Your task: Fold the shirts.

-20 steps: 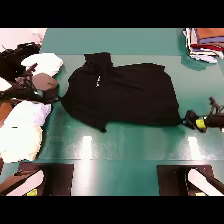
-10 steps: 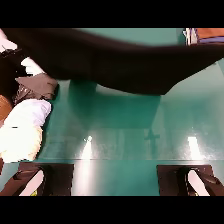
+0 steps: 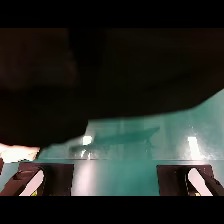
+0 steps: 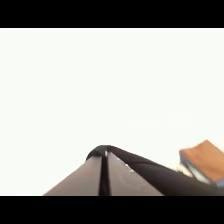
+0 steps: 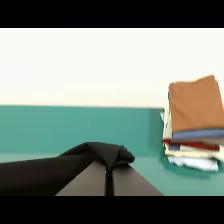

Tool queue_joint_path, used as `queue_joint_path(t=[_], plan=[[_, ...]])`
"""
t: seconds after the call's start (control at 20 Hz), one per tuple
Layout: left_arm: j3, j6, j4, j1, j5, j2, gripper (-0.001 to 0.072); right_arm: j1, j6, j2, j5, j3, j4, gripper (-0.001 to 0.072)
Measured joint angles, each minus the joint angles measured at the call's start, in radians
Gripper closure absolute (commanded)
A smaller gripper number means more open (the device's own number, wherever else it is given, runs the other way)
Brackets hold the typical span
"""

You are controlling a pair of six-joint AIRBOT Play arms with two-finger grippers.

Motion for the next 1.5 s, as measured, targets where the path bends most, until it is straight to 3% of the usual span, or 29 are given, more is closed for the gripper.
queue_joint_path(t=[0.3,0.65,0.95,1.1,1.3,1.5], plan=[[-0.314,-0.012,-0.007,0.000,-0.086,-0.108,0.0682,0.118,0.022,-0.162,0.089,-0.155,-0.048,0.0701],[-0.547,0.024,-0.021,-0.027,-0.123,-0.441,0.0681,0.323,0.044,-0.470,0.070,-0.407,-0.246,0.0701],[-0.525,0.120,-0.031,-0.084,0.109,-0.712,0.0681,0.357,0.048,-0.743,-0.063,-0.338,-0.257,0.0701],[-0.471,0.134,-0.029,-0.067,0.139,-0.759,0.0682,0.357,0.048,-0.810,-0.074,-0.253,-0.239,0.0701],[-0.447,0.143,0.020,-0.034,-0.013,-0.776,0.0682,0.359,0.048,-0.815,-0.024,-0.249,-0.238,0.0701],[-0.524,0.148,0.090,-0.024,-0.120,-0.781,0.0681,0.364,0.048,-0.763,-0.026,-0.397,-0.240,0.0700]])
